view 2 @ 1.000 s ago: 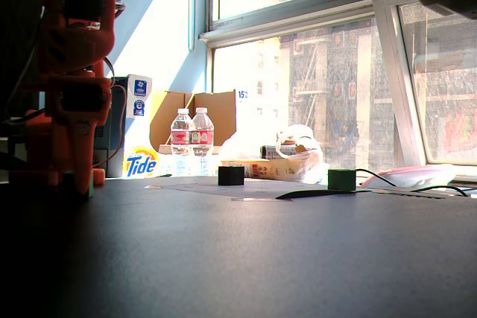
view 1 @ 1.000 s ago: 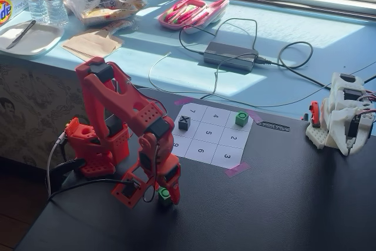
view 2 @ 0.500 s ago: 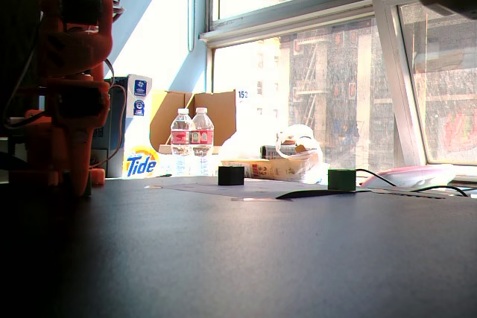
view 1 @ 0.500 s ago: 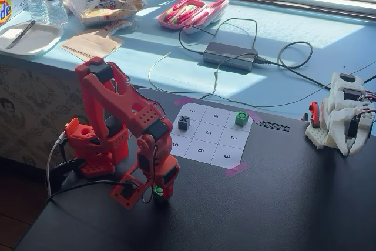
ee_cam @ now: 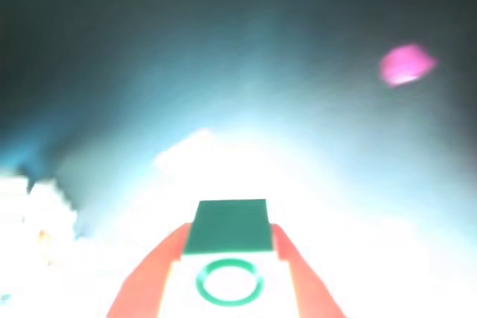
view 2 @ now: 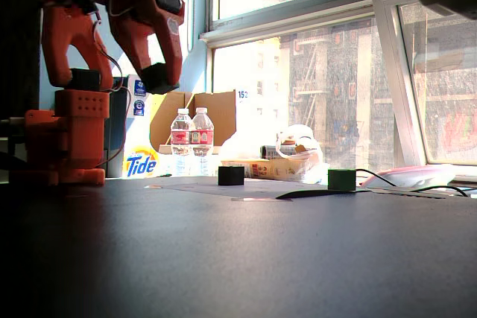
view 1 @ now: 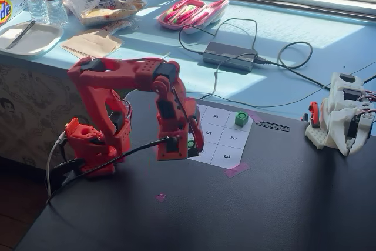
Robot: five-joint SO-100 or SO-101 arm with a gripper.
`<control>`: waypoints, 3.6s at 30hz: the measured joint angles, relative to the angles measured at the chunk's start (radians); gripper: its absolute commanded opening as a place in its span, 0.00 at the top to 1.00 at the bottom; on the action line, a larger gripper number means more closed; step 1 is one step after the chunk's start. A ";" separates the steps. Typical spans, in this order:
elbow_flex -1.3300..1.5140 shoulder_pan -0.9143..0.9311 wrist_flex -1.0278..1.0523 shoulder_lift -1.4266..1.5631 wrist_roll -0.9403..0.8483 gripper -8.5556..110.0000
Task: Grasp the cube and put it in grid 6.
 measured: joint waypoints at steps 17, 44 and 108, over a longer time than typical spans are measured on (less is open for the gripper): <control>0.132 -0.302 -0.268 -0.459 -0.032 0.86; 0.591 0.172 -0.353 0.706 -0.118 0.70; 1.304 0.189 -0.106 1.230 -0.107 0.85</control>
